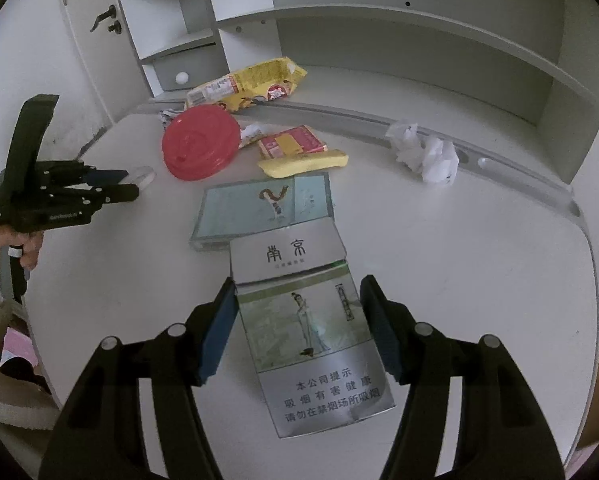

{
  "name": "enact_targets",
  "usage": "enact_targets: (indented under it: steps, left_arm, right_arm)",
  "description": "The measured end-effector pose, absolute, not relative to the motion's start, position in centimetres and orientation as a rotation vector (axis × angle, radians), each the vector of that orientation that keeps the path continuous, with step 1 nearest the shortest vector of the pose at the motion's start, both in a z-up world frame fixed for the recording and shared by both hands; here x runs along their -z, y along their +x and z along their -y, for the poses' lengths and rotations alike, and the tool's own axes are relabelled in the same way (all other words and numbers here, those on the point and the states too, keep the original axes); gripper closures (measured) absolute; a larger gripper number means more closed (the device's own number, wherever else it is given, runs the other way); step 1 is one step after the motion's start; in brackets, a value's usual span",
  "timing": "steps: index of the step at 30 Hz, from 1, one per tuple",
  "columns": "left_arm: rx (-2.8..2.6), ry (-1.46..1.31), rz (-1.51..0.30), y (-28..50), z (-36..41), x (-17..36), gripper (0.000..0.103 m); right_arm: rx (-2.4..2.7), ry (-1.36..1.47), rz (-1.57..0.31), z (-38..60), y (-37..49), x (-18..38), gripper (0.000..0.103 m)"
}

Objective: Collect trash
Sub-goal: 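Grasp the clear plastic ring with the left gripper while the right holds the pack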

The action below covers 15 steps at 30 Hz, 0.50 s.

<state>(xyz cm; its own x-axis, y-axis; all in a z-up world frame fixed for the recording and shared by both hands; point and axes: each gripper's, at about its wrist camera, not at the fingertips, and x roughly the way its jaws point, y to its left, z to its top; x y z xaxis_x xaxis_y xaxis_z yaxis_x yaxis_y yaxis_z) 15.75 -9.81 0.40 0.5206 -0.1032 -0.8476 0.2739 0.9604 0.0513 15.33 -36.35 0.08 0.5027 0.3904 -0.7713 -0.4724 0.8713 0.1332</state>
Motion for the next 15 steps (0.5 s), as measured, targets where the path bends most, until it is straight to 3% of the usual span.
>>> enact_targets:
  steps: [8,15]
  left_arm:
    - [0.257,0.146,-0.975,14.1,11.3,-1.7,0.066]
    - [0.506,0.198,-0.792,9.9,22.0,-7.3,0.066]
  right_arm:
    - [-0.505,-0.040,-0.853,38.1,14.5,-0.6,0.042]
    - [-0.409,0.181,-0.720,47.7,9.2,-4.3,0.042]
